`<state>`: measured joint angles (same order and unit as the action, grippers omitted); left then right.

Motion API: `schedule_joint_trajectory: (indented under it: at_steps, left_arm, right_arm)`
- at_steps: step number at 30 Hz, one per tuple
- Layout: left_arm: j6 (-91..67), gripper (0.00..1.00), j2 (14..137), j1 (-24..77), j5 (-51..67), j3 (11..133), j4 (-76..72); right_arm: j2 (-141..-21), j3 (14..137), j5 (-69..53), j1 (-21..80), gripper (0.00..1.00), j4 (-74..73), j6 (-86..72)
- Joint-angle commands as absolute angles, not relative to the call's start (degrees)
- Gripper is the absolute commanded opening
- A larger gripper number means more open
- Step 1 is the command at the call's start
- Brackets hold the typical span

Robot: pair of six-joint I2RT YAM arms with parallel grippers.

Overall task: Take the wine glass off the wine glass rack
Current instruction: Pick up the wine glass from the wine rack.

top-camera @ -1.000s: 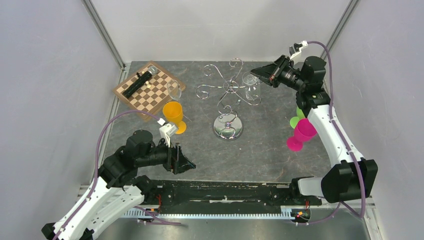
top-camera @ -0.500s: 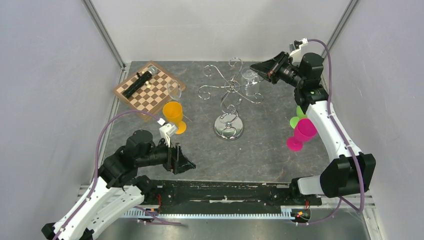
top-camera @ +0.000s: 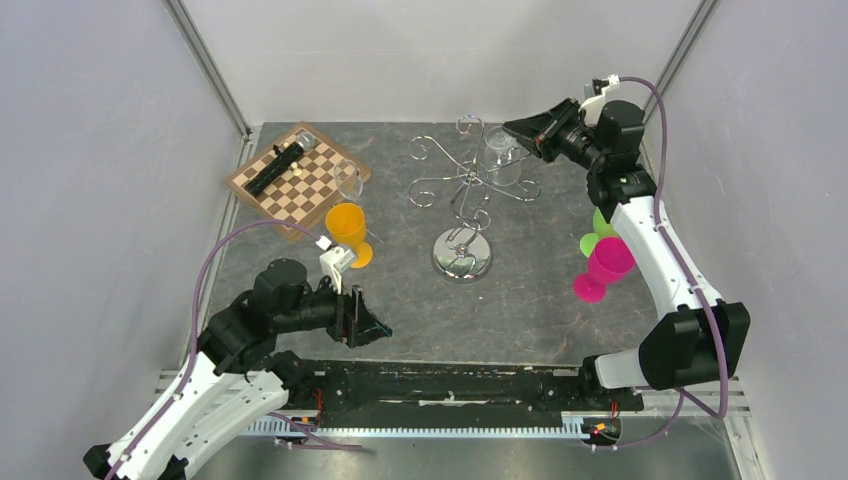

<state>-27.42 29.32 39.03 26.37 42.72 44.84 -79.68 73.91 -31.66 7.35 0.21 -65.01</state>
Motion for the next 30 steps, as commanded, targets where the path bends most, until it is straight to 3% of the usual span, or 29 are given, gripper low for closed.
schedule_joint_trajectory:
  at_steps: [1, 13, 30]
  left_arm:
    - [-28.90, 0.76, 29.88, 39.20, 25.83, 42.66, 43.13]
    - [-29.00, 0.76, 29.49, 39.20, 25.73, 42.64, 43.15]
    - [-28.87, 0.76, 29.35, 39.24, 25.84, 42.63, 43.15]
  right_arm:
    - [-79.84, 79.19, -27.36, 7.94, 0.00, 2.26, -64.94]
    - [-84.01, 89.35, -20.67, 10.81, 0.00, -7.05, -60.99]
    - [-81.88, 90.52, -13.13, 8.67, 0.00, -8.95, -56.52]
